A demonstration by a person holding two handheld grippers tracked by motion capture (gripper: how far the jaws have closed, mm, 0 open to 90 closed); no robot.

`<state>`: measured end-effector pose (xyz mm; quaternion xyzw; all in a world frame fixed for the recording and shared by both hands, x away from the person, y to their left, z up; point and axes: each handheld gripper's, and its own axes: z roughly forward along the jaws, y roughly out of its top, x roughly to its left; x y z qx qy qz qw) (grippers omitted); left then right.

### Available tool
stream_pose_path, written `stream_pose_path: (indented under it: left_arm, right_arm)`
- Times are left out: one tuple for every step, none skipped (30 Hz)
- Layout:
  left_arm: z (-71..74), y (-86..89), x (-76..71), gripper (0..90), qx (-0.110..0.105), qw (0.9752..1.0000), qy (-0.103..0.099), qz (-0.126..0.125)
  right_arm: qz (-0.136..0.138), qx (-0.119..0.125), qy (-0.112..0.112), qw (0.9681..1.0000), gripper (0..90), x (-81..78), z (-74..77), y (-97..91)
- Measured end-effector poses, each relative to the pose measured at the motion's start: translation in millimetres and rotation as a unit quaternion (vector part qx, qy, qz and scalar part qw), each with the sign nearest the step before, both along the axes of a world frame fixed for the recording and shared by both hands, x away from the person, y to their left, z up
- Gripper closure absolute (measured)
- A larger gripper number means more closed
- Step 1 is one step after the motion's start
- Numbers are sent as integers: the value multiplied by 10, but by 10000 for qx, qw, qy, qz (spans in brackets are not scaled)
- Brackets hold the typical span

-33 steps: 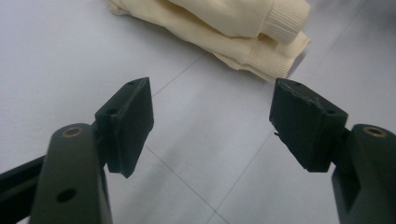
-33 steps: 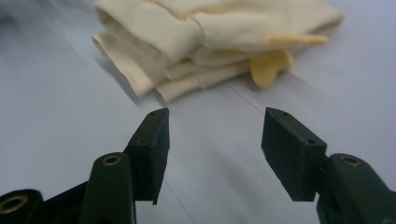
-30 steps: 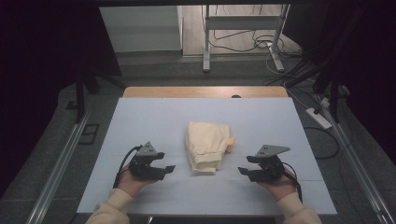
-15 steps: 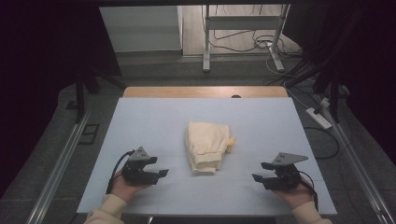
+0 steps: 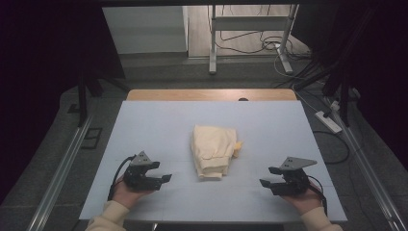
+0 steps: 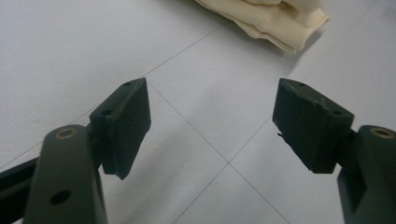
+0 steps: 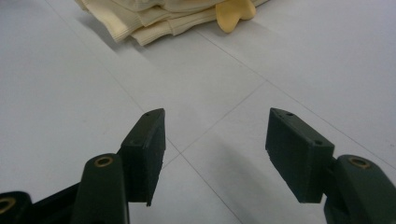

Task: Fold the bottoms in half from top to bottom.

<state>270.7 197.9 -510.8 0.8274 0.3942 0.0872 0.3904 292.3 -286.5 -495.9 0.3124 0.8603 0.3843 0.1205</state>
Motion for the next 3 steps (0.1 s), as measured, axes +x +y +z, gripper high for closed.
stream_pose_path:
  left_arm:
    - [1,0,0,273,-6,10000,-4,8]
    - [3,3,0,272,-3,10000,-11,14]
    - [4,5,0,271,-8,10000,-12,19]
  right_arm:
    - [10,-6,-4,10000,379,0,0,2]
    - [16,-15,-7,10000,378,-2,-1,6]
    - [21,-40,-1,10000,378,-2,-1,9]
